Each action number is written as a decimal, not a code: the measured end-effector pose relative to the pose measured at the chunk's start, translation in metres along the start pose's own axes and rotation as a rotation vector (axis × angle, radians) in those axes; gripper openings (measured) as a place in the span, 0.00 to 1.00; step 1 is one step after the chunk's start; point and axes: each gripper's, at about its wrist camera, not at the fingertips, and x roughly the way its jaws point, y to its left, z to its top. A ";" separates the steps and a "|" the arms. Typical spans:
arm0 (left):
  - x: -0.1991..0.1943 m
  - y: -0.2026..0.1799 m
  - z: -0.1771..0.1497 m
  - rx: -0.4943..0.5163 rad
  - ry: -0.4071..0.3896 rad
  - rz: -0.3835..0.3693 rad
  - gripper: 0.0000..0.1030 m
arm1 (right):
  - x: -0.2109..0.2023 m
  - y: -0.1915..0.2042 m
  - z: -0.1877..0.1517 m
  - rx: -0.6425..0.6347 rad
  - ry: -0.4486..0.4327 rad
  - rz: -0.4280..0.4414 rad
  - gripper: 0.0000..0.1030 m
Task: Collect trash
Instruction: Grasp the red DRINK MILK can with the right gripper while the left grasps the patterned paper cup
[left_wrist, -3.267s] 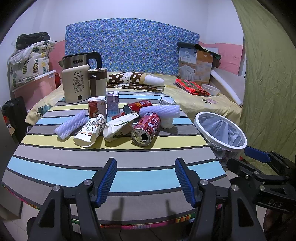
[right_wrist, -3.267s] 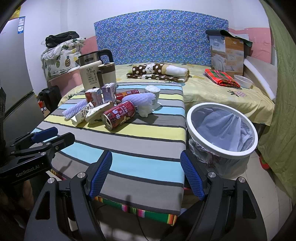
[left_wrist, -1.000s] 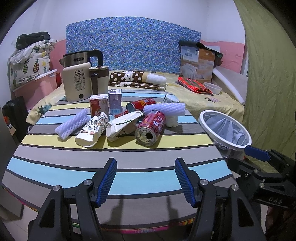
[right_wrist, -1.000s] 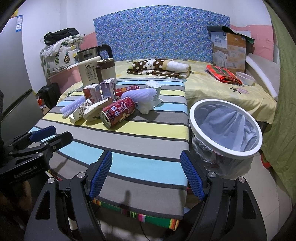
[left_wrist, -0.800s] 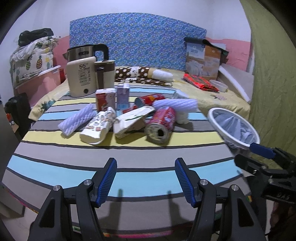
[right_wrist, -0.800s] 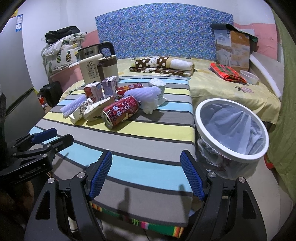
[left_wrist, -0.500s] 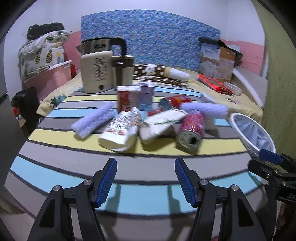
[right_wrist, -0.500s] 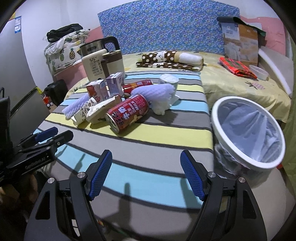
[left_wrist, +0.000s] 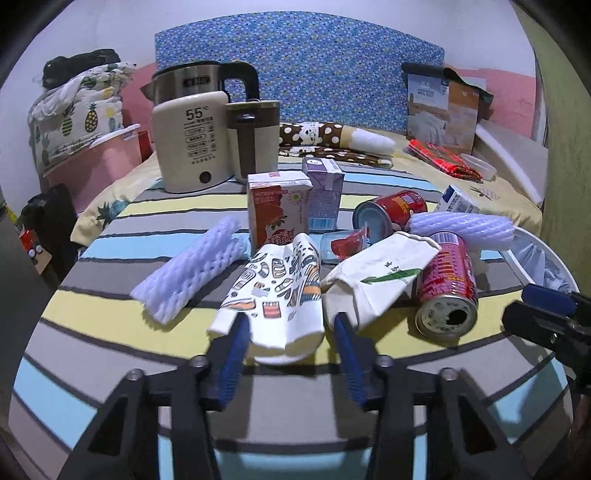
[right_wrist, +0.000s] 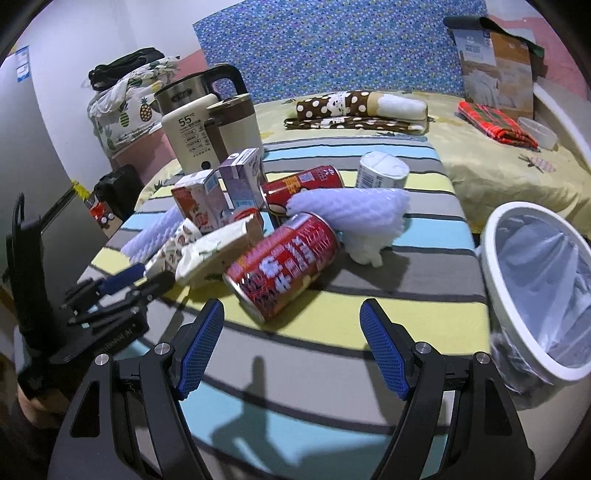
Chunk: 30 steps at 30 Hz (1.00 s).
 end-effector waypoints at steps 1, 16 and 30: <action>0.003 0.000 0.001 -0.002 0.005 -0.005 0.31 | 0.003 0.000 0.002 0.009 0.003 0.004 0.75; 0.000 0.017 0.002 -0.057 -0.017 -0.047 0.16 | 0.035 0.008 0.018 0.134 0.067 -0.015 0.75; -0.006 0.018 -0.001 -0.075 -0.017 -0.083 0.14 | 0.036 0.003 0.014 0.164 0.099 -0.025 0.60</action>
